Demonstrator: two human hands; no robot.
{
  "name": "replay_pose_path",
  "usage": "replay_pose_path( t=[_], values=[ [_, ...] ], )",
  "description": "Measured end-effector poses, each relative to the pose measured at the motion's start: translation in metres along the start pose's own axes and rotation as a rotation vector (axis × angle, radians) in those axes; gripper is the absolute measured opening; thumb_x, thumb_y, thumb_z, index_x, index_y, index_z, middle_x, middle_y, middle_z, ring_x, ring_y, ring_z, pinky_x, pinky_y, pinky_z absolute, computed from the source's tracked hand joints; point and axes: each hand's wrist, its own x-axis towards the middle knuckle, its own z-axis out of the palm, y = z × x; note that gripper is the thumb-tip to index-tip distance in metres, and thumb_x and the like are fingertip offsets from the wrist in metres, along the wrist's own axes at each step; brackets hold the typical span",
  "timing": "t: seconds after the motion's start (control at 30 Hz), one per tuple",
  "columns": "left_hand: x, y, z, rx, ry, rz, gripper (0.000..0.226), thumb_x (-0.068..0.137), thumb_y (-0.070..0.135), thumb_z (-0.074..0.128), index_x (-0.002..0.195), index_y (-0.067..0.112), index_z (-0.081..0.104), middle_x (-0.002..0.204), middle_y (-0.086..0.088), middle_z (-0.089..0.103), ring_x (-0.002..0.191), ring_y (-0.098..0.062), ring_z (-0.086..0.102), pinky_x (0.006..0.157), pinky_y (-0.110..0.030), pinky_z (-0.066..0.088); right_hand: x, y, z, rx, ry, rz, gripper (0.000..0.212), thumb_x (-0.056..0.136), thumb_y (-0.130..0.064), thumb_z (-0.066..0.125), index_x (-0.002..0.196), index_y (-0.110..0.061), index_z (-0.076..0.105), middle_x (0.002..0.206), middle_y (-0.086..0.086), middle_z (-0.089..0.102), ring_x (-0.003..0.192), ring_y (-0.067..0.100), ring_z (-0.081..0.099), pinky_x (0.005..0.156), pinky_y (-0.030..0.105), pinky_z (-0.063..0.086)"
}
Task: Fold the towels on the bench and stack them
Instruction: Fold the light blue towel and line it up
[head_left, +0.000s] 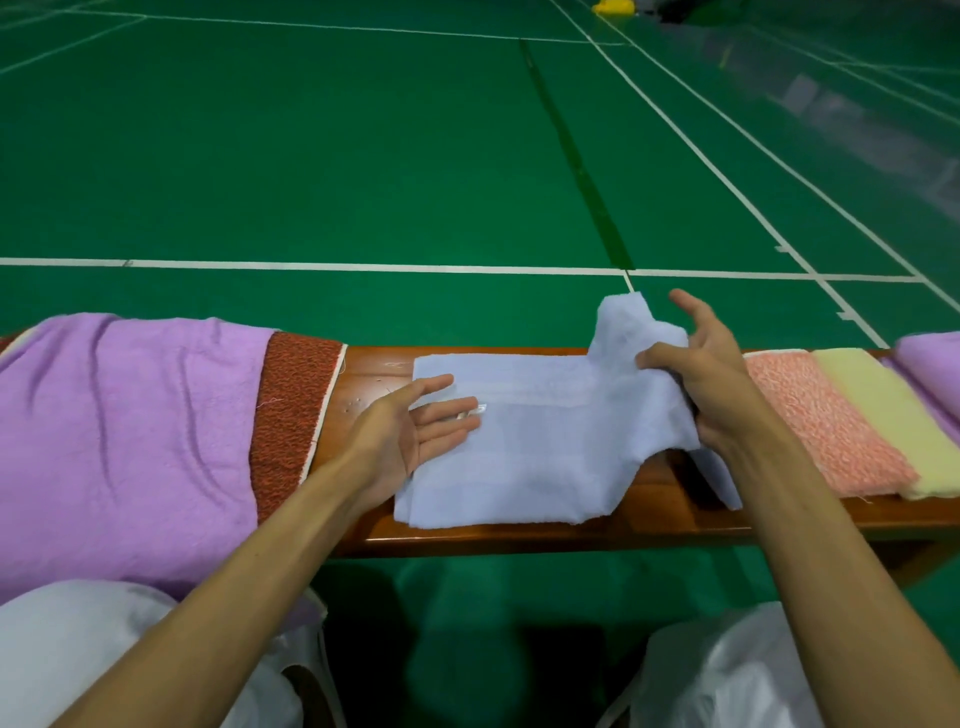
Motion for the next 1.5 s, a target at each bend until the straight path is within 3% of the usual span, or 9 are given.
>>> replay_pose_path(
  t=[0.27, 0.47, 0.57, 0.67, 0.8, 0.97, 1.13, 1.33, 1.5],
  values=[
    [0.002, 0.007, -0.005, -0.071, -0.077, -0.097, 0.058, 0.104, 0.057, 0.044, 0.131, 0.01, 0.065, 0.12, -0.018, 0.073, 0.105, -0.032, 0.072, 0.09, -0.042, 0.058, -0.022, 0.002, 0.111, -0.11, -0.445, -0.036, 0.094, 0.094, -0.019, 0.075, 0.161, -0.036, 0.012, 0.148, -0.001, 0.053, 0.085, 0.031, 0.076, 0.063, 0.03, 0.058],
    [0.007, 0.0, -0.003, 0.2, 0.138, -0.006, 0.039, 0.091, 0.003, 0.073, 0.128, 0.012, 0.066, 0.116, -0.01, 0.076, 0.1, -0.028, 0.075, 0.077, -0.037, 0.061, -0.011, 0.03, 0.082, -0.372, 0.098, -0.01, 0.048, 0.085, -0.032, 0.067, 0.129, -0.024, 0.049, 0.102, 0.0, 0.074, 0.077, 0.025, 0.074, 0.076, 0.048, 0.062],
    [0.007, -0.001, 0.0, 0.148, 0.178, -0.013, 0.041, 0.09, -0.005, 0.069, 0.125, 0.017, 0.067, 0.114, -0.01, 0.076, 0.101, -0.029, 0.073, 0.074, -0.037, 0.061, -0.011, 0.04, 0.072, -0.596, 0.064, 0.188, 0.059, 0.078, -0.048, 0.069, 0.128, -0.02, 0.053, 0.105, 0.006, 0.069, 0.092, 0.028, 0.068, 0.085, 0.053, 0.06],
    [0.006, -0.001, 0.002, 0.065, 0.165, -0.003, 0.048, 0.089, -0.01, 0.063, 0.126, 0.02, 0.069, 0.11, -0.007, 0.078, 0.097, -0.027, 0.074, 0.068, -0.037, 0.062, -0.013, 0.046, 0.079, -0.53, -0.031, 0.232, 0.027, 0.088, -0.032, 0.079, 0.107, -0.017, 0.065, 0.103, 0.008, 0.068, 0.092, 0.026, 0.066, 0.079, 0.047, 0.061],
    [0.001, -0.001, 0.001, 0.131, 0.19, 0.12, 0.062, 0.088, -0.018, 0.055, 0.132, 0.025, 0.066, 0.114, -0.003, 0.077, 0.098, -0.024, 0.075, 0.079, -0.041, 0.063, -0.009, 0.049, 0.083, -0.412, -0.016, 0.212, 0.028, 0.085, -0.023, 0.084, 0.105, -0.014, 0.067, 0.105, 0.005, 0.069, 0.092, 0.021, 0.065, 0.06, 0.032, 0.05],
    [-0.006, -0.001, -0.008, 0.396, 0.266, 0.208, 0.054, 0.089, -0.011, 0.055, 0.123, 0.028, 0.069, 0.118, -0.003, 0.074, 0.099, -0.022, 0.072, 0.086, -0.044, 0.062, -0.01, 0.052, 0.082, -0.449, 0.004, 0.147, 0.029, 0.08, -0.026, 0.087, 0.099, -0.017, 0.066, 0.098, 0.003, 0.07, 0.092, 0.023, 0.068, 0.071, 0.038, 0.058],
    [-0.02, -0.003, -0.019, 1.085, 0.64, 0.641, 0.031, 0.086, 0.03, 0.07, 0.117, 0.031, 0.069, 0.106, 0.011, 0.075, 0.095, -0.016, 0.068, 0.077, -0.035, 0.056, -0.017, 0.053, 0.076, -0.8, 0.111, -0.114, 0.051, 0.083, -0.06, 0.075, 0.112, -0.023, 0.055, 0.103, -0.002, 0.062, 0.093, 0.02, 0.061, 0.072, 0.036, 0.05],
    [-0.012, -0.017, -0.011, 1.538, 0.11, 0.947, 0.067, 0.103, 0.047, 0.045, 0.163, 0.021, 0.029, 0.17, 0.0, 0.025, 0.159, -0.021, 0.01, 0.128, -0.044, 0.013, -0.021, 0.069, 0.081, -1.001, -0.192, -0.607, 0.072, 0.096, -0.066, 0.034, 0.156, -0.025, 0.036, 0.165, 0.004, 0.033, 0.153, 0.025, 0.025, 0.122, 0.045, 0.029],
    [-0.003, -0.037, -0.022, 1.819, -0.087, 0.646, 0.084, 0.095, 0.077, 0.017, 0.165, 0.034, -0.003, 0.172, 0.008, -0.013, 0.156, -0.013, -0.023, 0.128, -0.052, 0.001, -0.029, 0.084, 0.09, -1.217, -0.499, -0.544, 0.09, 0.09, -0.077, -0.004, 0.164, -0.027, 0.0, 0.171, -0.008, -0.009, 0.155, 0.012, -0.021, 0.128, 0.048, -0.002]
  ],
)
